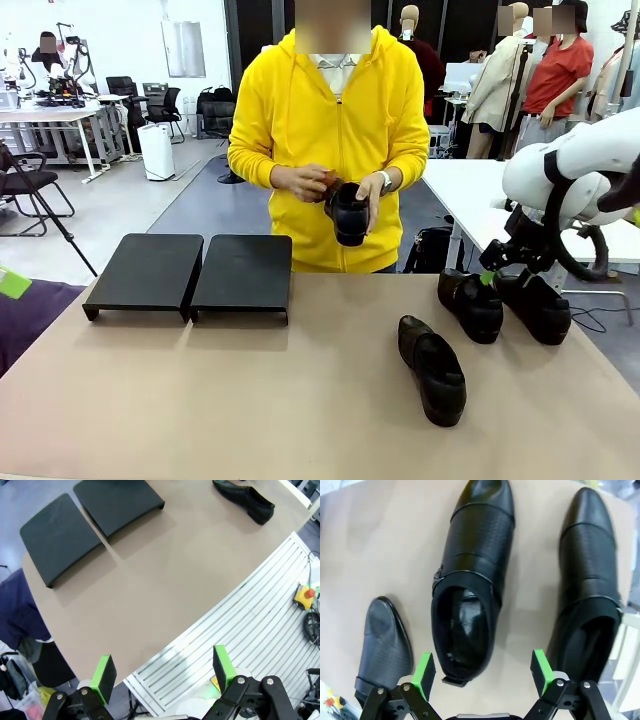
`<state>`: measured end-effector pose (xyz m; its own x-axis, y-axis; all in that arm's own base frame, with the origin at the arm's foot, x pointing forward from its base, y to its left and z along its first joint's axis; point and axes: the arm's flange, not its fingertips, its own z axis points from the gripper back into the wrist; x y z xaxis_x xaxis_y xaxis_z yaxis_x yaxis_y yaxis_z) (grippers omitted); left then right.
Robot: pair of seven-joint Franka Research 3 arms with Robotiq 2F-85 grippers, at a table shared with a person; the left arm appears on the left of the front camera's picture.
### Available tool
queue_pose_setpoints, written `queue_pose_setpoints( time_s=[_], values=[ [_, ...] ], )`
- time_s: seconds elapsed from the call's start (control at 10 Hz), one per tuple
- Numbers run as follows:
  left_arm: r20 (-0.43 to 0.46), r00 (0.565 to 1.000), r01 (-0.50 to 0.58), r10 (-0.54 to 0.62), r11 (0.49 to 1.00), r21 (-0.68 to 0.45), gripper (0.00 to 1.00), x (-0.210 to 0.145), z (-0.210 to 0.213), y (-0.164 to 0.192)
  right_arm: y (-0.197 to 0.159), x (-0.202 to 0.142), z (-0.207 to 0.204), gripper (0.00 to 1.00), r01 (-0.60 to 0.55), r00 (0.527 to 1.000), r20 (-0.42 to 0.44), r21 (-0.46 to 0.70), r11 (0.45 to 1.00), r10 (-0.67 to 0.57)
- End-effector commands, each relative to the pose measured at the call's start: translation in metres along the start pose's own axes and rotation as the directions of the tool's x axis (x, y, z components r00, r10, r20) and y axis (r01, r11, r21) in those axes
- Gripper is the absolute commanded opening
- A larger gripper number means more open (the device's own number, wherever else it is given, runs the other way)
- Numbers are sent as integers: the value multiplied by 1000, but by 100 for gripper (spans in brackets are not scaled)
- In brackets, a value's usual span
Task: Organize the shoes by placing them on the stand.
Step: Pick up one Shoe and place it in the middle of the table.
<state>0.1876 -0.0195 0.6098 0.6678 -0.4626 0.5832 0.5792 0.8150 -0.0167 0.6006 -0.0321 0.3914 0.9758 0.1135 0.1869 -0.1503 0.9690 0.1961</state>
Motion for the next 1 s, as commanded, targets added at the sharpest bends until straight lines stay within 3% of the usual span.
queue_pose_setpoints(
  time_s=[0.0,0.3,0.7,0.8,0.9],
  values=[
    [6,1000,5,-5,1000,-8,100,1,0,1,-4,12,-4,100,-63,998,-11,101,993,64],
    [6,1000,5,-5,1000,-8,100,1,0,1,-7,17,-23,100,-21,998,-52,42,999,23],
    [6,1000,5,-5,1000,-8,100,1,0,1,-12,20,-40,100,-26,1000,-5,20,999,26],
    [6,1000,5,-5,1000,-8,100,1,0,1,-14,20,-41,40,-21,1000,-6,25,999,21],
    [6,1000,5,-5,1000,-8,100,1,0,1,-14,20,-40,0,-17,1000,-5,21,1000,17]
  ],
)
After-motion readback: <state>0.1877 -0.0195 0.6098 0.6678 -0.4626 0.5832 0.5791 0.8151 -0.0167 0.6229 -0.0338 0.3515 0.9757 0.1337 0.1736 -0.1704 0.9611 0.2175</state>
